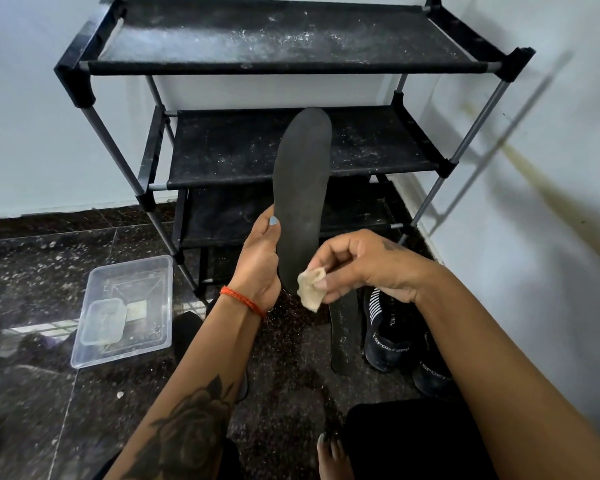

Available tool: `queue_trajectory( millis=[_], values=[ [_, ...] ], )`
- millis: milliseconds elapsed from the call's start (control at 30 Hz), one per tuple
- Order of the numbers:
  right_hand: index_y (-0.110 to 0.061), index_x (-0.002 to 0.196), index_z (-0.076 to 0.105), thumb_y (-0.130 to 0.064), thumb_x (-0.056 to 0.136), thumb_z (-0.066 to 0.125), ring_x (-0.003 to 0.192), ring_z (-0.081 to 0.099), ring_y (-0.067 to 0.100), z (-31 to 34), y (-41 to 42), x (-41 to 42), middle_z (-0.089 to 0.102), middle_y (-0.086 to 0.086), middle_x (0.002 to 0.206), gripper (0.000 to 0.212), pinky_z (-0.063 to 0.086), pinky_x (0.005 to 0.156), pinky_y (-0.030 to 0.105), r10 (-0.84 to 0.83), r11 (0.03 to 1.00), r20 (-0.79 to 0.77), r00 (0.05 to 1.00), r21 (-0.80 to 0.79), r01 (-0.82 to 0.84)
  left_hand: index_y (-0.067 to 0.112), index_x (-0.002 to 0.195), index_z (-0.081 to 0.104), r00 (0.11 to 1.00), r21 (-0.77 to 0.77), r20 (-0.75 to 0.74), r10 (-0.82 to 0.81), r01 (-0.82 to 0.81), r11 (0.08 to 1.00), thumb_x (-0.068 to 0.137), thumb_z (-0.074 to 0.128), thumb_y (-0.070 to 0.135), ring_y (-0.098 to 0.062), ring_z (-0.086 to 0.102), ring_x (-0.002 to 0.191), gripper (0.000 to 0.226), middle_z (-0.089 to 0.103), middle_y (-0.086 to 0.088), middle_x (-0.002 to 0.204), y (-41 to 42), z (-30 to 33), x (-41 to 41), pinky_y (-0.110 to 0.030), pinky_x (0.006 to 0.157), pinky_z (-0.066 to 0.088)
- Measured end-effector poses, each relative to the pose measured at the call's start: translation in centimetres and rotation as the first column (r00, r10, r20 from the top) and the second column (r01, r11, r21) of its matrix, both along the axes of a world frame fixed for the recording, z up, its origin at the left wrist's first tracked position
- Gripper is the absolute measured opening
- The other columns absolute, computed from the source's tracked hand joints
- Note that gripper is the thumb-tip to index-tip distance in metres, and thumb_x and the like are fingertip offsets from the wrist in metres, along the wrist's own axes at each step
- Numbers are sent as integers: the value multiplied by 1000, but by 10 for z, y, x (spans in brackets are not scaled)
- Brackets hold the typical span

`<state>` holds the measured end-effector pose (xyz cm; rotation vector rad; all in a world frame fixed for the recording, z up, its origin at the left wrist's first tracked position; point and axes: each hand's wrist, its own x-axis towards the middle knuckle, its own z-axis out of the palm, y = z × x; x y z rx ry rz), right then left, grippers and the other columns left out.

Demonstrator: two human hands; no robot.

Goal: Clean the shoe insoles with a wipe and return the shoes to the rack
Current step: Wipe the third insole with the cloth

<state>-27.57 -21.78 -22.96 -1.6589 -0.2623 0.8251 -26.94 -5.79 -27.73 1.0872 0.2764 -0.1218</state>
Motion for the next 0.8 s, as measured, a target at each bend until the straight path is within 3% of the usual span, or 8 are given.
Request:
queue_trajectory(
  millis=[100, 200, 267, 433, 567, 667, 800],
  values=[
    [-3, 101, 65, 4, 79, 64, 80, 69, 20, -3, -7, 8, 69, 7, 85, 23, 58, 66, 25, -245, 959, -69, 967, 128, 252, 16, 127, 52, 1000, -24, 0, 3, -3, 1000, 102, 38, 15, -12, 70, 90, 29, 69, -5, 110, 1, -1, 0, -23, 70, 56],
    [-3, 98, 65, 1, 86, 58, 78, 67, 14, -11, -12, 15, 69, 7, 86, 15, 58, 72, 26, -508, 814, -185, 841, 218, 539, 15, 127, 52, 1000, -39, -20, -8, 7, 999, 102, 38, 14, -11, 70, 88, 29, 69, -5, 110, 1, 0, -3, -22, 68, 56],
    [-5, 96, 64, -1, 88, 56, 75, 65, 12, -16, -15, 20, 69, 5, 83, 12, 58, 75, 28, -575, 744, -258, 776, 230, 628, 14, 127, 52, 999, -30, -39, -15, 14, 999, 102, 37, 14, -11, 69, 89, 29, 68, -5, 112, 1, -1, -5, -22, 68, 56],
    [-8, 92, 64, 0, 86, 59, 78, 66, 17, -31, -11, 22, 67, 9, 89, 11, 57, 73, 32, -528, 824, -243, 813, 86, 561, 10, 129, 52, 995, 14, -78, -62, 63, 998, 103, 34, 12, -16, 65, 97, 32, 64, -10, 120, -3, -8, -12, -25, 74, 54],
    [-4, 96, 65, 0, 84, 63, 64, 68, 13, -42, -11, 21, 68, 10, 81, 14, 59, 60, 28, -510, 857, -185, 840, -32, 514, 8, 129, 52, 989, 54, -110, -102, 108, 993, 103, 32, 10, -19, 63, 103, 33, 63, -12, 122, -8, -23, -18, -27, 78, 53],
    [-3, 97, 65, 0, 84, 64, 62, 68, 13, -54, -15, 23, 68, 10, 79, 14, 59, 59, 29, -498, 867, -160, 852, -104, 487, 7, 128, 54, 972, 89, -214, -95, 116, 989, 103, 31, 8, -18, 64, 98, 34, 63, -12, 122, -13, -42, -20, -26, 70, 53],
    [-1, 93, 63, 5, 84, 62, 67, 66, 18, -86, -26, 31, 66, 12, 80, 11, 60, 61, 33, -476, 875, -195, 858, -204, 439, 14, 121, 60, 928, 165, -357, -110, 178, 970, 101, 35, 7, -13, 63, 84, 33, 67, -3, 103, -26, -76, -18, -25, 59, 50]
  ],
)
